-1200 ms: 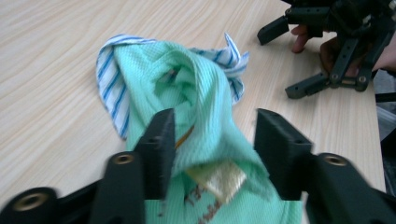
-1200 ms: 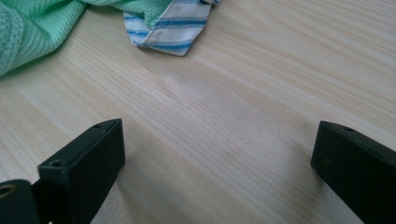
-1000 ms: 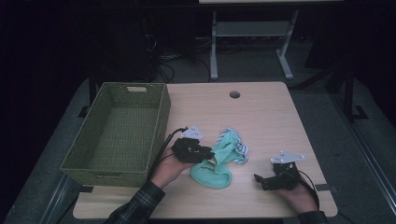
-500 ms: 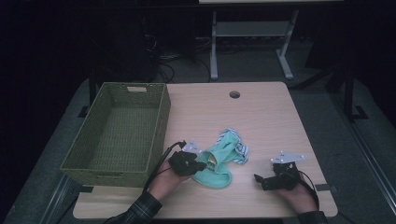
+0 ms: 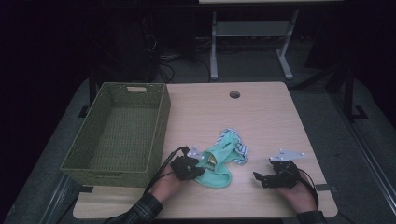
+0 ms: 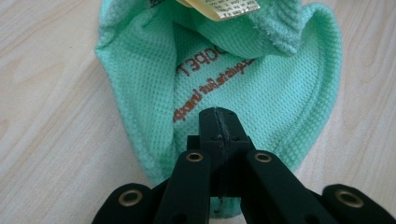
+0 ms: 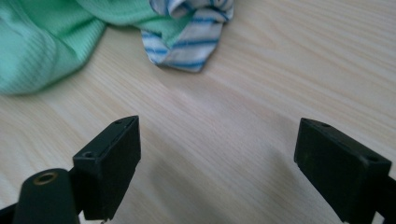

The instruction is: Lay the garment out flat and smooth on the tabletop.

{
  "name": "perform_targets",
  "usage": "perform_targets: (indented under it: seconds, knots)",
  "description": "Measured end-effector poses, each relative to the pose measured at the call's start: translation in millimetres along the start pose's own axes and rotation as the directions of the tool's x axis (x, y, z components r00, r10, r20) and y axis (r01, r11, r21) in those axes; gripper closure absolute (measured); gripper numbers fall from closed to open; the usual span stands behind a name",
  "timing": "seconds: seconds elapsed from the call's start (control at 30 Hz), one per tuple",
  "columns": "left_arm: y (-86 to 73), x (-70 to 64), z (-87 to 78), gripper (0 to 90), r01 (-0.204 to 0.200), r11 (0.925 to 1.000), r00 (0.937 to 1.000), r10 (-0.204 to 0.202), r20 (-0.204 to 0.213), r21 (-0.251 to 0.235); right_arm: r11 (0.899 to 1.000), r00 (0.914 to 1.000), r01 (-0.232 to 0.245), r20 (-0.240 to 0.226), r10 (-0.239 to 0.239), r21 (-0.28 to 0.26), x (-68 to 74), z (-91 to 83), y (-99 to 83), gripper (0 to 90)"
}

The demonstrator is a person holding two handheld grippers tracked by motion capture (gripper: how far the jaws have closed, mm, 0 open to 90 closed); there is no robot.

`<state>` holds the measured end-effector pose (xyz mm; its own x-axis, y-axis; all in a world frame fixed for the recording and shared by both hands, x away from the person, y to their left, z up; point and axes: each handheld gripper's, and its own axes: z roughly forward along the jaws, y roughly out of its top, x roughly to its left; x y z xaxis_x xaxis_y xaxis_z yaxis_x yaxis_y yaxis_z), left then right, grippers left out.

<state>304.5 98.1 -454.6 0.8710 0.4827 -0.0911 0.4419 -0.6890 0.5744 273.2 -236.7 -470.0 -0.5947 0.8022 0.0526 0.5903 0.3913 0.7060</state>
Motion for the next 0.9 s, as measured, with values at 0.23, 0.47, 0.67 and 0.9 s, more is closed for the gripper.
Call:
perform_targets:
  seconds: [0.23,0.47,0.67,0.9]
  knots:
    - [0.1,0.3,0.2,89.8,0.000,1.0000,1.0000,0.000,0.002,0.001,0.999,0.9992,-0.022,-0.035,0.022,-0.023,-1.1,-2.6,10.4,24.7]
    - [0.2,0.9,0.2,89.8,0.006,1.0000,0.9999,-0.006,0.008,0.001,0.999,0.9963,-0.021,-0.084,0.019,-0.025,0.8,9.9,27.0,37.6]
    - [0.7,1.7,-0.2,89.8,0.001,1.0000,0.9999,-0.001,0.012,0.009,0.999,0.9955,-0.027,-0.091,0.025,-0.022,2.5,23.7,34.5,40.5]
    - [0.8,2.5,0.0,89.8,-0.001,1.0000,0.9999,0.001,0.016,0.008,0.999,0.9944,-0.033,-0.101,0.032,-0.013,3.8,41.6,44.5,39.2]
